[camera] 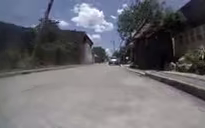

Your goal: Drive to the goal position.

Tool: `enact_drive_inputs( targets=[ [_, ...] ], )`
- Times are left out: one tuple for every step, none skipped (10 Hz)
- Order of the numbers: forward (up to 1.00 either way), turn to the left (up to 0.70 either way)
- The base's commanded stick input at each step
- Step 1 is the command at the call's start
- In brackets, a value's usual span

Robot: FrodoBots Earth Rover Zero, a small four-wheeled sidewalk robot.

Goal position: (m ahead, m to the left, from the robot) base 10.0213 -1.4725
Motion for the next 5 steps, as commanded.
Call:
enact_drive_inputs(
  targets=[
    [1.00, 0.00],
    [1.00, 0.00],
    [1.00, 0.00],
    [1.00, 0.00],
    [1.00, 0.00]
  ],
)
